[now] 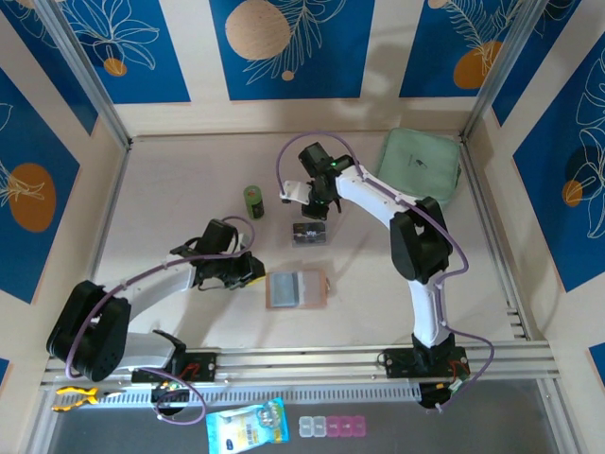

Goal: Take the credit cards out of the card holder

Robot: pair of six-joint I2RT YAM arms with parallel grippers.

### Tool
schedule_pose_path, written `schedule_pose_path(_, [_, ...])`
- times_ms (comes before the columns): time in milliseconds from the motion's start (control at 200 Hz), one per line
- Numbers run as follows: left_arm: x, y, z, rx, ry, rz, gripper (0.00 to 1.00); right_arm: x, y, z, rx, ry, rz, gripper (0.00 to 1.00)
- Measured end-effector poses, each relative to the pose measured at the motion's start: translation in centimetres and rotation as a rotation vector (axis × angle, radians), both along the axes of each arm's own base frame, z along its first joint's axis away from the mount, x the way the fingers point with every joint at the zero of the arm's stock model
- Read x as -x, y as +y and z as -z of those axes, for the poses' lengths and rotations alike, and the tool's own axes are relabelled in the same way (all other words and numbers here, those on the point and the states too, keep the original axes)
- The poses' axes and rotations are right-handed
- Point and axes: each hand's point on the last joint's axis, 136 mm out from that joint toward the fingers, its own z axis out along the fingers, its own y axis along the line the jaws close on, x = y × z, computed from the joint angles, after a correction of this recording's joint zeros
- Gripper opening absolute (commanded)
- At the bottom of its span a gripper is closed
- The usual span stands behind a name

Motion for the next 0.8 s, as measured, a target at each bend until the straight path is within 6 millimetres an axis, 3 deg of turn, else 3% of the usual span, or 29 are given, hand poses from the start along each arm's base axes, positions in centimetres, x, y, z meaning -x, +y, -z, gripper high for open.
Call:
schedule_pose_path(385, [0.0,0.0,0.0,0.0,0.0,0.0,0.19,0.7,-0.1,2.5,0.034,0.02,-0.015,0.34])
schedule_pose_path(800, [0.0,0.0,0.0,0.0,0.0,0.0,0.2,0.1,0.2,2.2,0.026,-0.008,0.003,0.35])
